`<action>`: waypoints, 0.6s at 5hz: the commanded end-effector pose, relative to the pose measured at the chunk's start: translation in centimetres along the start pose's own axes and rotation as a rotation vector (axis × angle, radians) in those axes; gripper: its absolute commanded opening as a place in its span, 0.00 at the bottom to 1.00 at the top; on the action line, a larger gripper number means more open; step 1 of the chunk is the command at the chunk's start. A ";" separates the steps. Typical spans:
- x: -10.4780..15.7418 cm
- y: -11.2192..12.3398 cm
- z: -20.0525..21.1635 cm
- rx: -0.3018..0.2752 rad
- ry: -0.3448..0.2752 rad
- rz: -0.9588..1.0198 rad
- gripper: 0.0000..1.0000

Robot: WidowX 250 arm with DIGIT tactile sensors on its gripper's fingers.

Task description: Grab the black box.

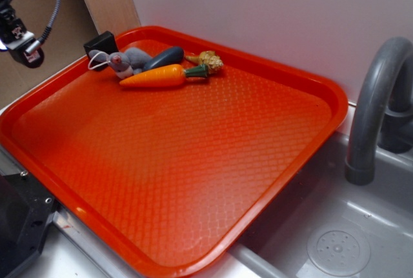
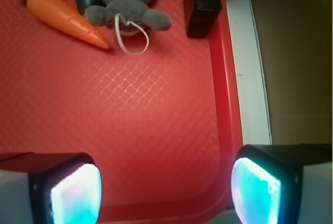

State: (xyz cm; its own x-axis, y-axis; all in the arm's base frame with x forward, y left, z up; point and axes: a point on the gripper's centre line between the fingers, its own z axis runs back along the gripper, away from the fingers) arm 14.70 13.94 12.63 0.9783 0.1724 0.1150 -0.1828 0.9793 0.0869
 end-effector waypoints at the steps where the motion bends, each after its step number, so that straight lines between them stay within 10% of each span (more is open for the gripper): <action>1: 3.8 1.9 -0.7 0.095 -0.077 0.102 1.00; 3: 5.4 4.4 0.1 0.076 -0.123 0.186 1.00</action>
State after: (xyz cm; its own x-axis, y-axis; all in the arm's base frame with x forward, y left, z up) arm 19.12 17.96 12.02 0.9221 0.3259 0.2086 -0.3523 0.9301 0.1042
